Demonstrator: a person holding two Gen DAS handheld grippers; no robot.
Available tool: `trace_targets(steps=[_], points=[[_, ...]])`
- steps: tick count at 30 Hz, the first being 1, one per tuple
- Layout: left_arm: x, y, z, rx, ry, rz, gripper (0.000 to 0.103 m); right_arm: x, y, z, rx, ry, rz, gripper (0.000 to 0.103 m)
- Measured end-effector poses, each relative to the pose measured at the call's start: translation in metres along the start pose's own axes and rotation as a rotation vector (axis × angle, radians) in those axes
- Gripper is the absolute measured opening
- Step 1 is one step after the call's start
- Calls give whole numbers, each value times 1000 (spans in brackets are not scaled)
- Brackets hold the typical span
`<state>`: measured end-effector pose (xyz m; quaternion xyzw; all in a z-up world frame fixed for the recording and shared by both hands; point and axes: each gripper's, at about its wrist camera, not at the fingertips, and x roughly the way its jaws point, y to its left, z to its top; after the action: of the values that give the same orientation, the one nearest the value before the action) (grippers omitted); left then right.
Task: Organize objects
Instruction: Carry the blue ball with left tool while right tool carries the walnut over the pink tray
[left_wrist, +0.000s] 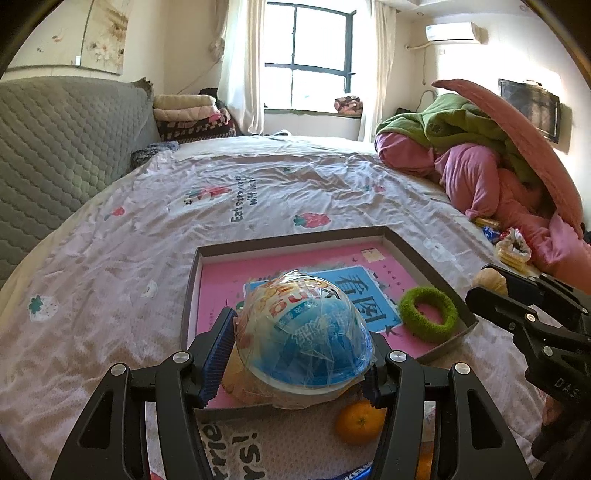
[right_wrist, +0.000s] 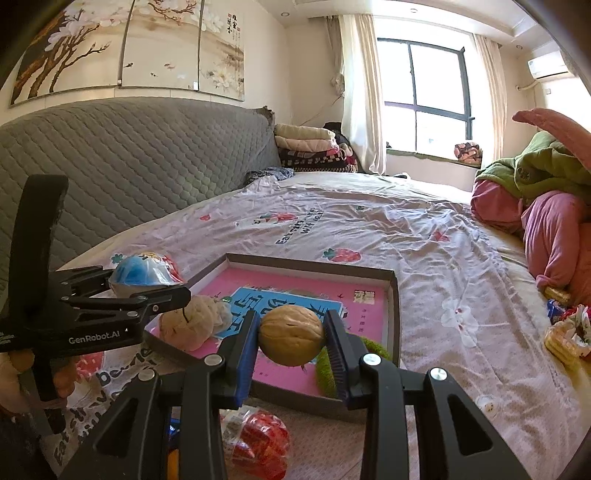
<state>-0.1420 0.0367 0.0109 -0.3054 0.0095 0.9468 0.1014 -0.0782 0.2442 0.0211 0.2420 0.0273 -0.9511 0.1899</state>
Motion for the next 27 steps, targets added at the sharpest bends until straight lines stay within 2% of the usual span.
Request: trace_targets(steps=[27], points=[[19,0,12,-17,14,-34,60,19,-11,12,-21,-12,-40,36]])
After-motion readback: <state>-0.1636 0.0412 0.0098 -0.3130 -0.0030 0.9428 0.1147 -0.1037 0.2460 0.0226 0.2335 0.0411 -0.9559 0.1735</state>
